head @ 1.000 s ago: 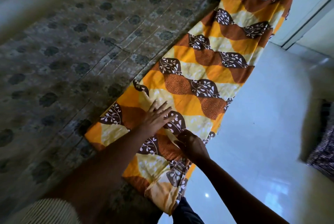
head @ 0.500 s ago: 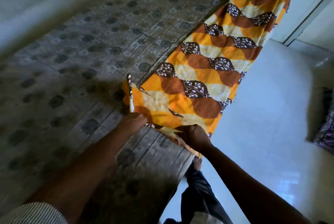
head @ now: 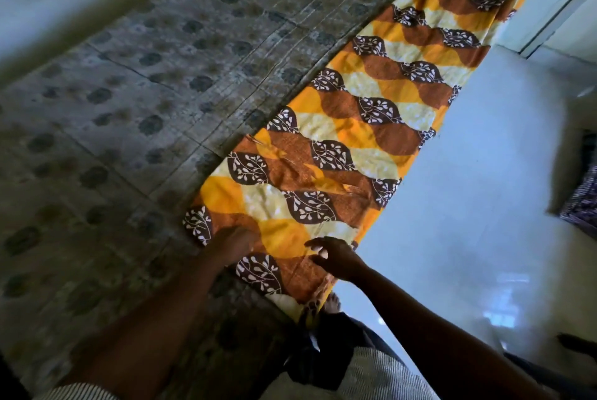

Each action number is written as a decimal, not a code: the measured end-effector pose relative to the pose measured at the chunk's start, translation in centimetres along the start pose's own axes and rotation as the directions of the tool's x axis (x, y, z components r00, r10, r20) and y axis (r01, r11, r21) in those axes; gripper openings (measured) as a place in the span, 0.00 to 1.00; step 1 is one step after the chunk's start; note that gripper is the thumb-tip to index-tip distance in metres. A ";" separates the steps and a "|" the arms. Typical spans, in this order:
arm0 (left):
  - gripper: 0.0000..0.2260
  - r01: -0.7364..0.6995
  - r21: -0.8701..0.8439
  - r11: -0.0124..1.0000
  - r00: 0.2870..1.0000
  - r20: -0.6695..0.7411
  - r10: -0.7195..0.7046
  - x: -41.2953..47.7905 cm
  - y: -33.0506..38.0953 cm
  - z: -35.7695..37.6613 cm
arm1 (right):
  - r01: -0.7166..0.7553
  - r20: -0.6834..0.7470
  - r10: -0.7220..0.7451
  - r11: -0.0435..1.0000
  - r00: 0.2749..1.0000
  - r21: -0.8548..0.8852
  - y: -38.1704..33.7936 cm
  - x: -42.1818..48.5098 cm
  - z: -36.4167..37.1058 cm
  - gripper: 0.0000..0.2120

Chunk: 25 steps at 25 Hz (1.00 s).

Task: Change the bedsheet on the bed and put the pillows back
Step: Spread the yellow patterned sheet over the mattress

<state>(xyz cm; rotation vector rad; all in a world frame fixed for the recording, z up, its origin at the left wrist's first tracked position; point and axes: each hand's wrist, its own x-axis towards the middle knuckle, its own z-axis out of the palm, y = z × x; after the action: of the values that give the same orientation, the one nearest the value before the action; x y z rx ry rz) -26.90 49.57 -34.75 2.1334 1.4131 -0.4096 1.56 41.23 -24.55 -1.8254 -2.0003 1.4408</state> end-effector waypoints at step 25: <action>0.08 -0.155 0.306 0.939 0.988 0.040 0.150 -3.9 10.3 -9.1 | 0.078 -0.214 -0.090 0.995 0.973 -0.062 0.3 -0.8 -0.1 0.09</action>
<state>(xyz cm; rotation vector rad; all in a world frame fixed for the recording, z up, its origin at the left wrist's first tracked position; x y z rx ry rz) -19.46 48.88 -22.52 2.4631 1.2273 -0.6198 2.01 40.57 -24.27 -1.8054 -1.9983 1.1219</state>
